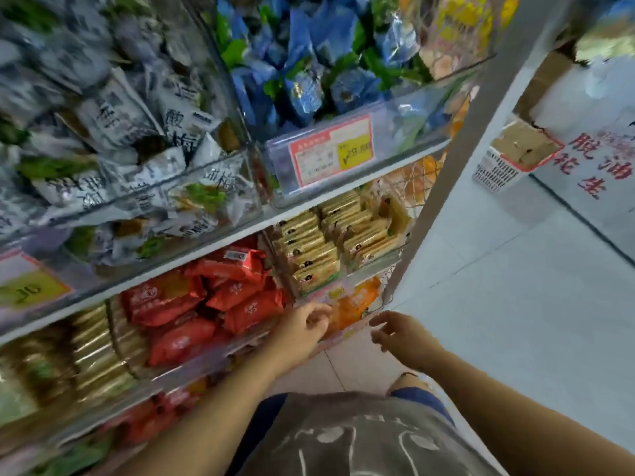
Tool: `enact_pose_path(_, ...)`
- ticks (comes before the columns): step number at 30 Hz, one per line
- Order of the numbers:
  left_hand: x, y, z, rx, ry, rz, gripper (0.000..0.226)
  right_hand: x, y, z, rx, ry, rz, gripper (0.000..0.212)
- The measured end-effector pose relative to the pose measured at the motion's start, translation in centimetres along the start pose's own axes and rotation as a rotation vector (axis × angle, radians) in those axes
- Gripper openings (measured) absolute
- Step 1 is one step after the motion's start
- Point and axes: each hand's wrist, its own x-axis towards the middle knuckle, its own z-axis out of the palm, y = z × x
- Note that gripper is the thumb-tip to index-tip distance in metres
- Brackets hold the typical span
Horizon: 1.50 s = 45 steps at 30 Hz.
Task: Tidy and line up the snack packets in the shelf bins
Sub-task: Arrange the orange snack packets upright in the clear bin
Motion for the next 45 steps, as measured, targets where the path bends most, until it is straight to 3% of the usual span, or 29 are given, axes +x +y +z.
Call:
enact_pose_path(3,0.4,-0.6,2.6,-0.073,0.135,-0.108,0.021,2.9,0.2,-2.8,-0.157,-0.098,-0.087,0.021)
enact_pose_path(8,-0.5,-3.7,6.9,-0.088,0.269,-0.286,0.024,6.6,1.4,-5.3,-0.195,-0.201,-0.198,0.019)
enact_pose_path(13,-0.5,-7.3,9.0,-0.067,0.382,-0.295,0.024,9.5,3.5,-3.1,-0.291,-0.233,-0.223,0.02)
enact_pose_path(16,0.9,-11.1,8.4,0.024,0.369,-0.28,0.024,11.9,3.5,-0.1,-0.311,-0.18,-0.289,0.026)
enact_pose_path(22,6.7,-18.1,6.8,0.298,0.473,-0.055,0.032,19.0,3.8,7.4,-0.327,-0.061,-0.49,0.02)
enact_pose_path(26,10.2,-21.3,7.4,0.516,0.541,0.175,0.029,22.3,5.5,10.4,-0.558,0.013,-0.702,0.029)
enact_pose_path(29,12.5,-24.2,8.5,0.615,0.594,0.332,0.03,23.2,6.3,11.4,-0.635,-0.02,-0.838,0.009)
enact_pose_path(31,13.2,-25.0,9.3,0.656,0.636,0.359,0.035,24.0,7.0,11.9,-0.69,-0.05,-0.895,0.008)
enact_pose_path(33,13.7,-25.7,9.9,0.674,0.714,0.406,0.036,24.9,7.8,12.3,-0.706,-0.052,-0.962,0.022)
enact_pose_path(38,13.8,-26.7,10.8,0.694,0.769,0.404,0.033,25.5,10.5,13.7,-0.737,0.106,-1.069,0.035)
enact_pose_path(45,12.3,-26.3,13.2,0.658,0.783,0.319,0.032,24.5,13.4,14.6,-0.788,0.281,-0.995,0.034)
